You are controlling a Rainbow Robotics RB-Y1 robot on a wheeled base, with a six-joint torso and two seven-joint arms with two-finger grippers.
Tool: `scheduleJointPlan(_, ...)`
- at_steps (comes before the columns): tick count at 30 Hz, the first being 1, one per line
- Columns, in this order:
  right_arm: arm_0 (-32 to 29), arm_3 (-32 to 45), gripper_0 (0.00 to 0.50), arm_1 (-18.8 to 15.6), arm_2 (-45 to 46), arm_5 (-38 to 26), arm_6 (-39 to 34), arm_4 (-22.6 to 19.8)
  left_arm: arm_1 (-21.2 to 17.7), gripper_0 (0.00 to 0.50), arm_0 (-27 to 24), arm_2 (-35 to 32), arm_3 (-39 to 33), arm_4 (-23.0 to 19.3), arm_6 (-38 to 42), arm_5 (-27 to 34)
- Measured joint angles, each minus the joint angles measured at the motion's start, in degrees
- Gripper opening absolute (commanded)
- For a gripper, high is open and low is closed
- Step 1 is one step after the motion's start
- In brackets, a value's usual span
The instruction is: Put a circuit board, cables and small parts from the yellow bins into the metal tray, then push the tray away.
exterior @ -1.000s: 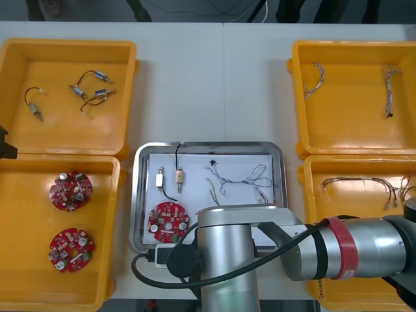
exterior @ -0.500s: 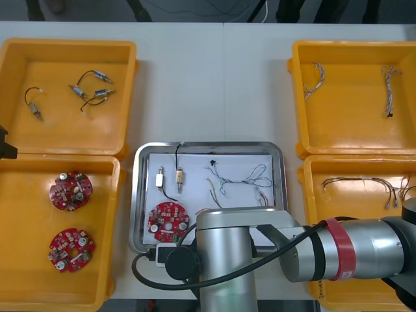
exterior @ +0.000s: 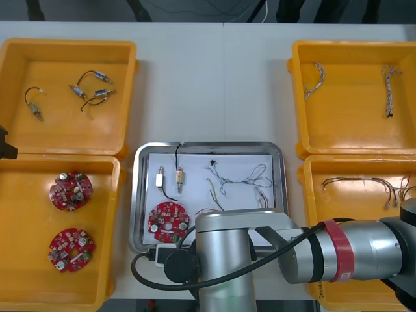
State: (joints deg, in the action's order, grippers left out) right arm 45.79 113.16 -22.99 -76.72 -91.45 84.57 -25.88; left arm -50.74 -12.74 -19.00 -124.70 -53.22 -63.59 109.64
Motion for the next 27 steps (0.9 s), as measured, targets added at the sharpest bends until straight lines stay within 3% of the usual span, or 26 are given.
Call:
scheduleJointPlan(1, 0.0, 0.0, 0.360, 0.1, 0.0, 0.0, 0.0, 0.0, 0.0, 0.500, 0.0, 0.0, 0.0, 0.0, 0.0, 0.0)
scheduleJointPlan(3, 0.0, 0.0, 0.263, 0.2, 0.0, 0.0, -0.2, 0.1, 0.0, 0.500, 0.0, 0.0, 0.0, 0.0, 0.0, 0.0)
scheduleJointPlan(6, 0.0, 0.0, 0.194, 0.3, 0.0, 0.0, -1.4, 0.5, 0.0, 0.500, 0.0, 0.0, 0.0, 0.0, 0.0, 0.0)
scheduleJointPlan(16, 0.0, 0.0, 0.091, 0.5, 0.0, 0.0, -1.7, 2.4, 0.0, 0.500, 0.0, 0.0, 0.0, 0.0, 0.0, 0.0)
scheduleJointPlan(27, 0.1, 0.0, 0.070, 0.5, 0.0, 0.1, -1.7, 4.2, 0.0, 0.500, 0.0, 0.0, 0.0, 0.0, 0.0, 0.0)
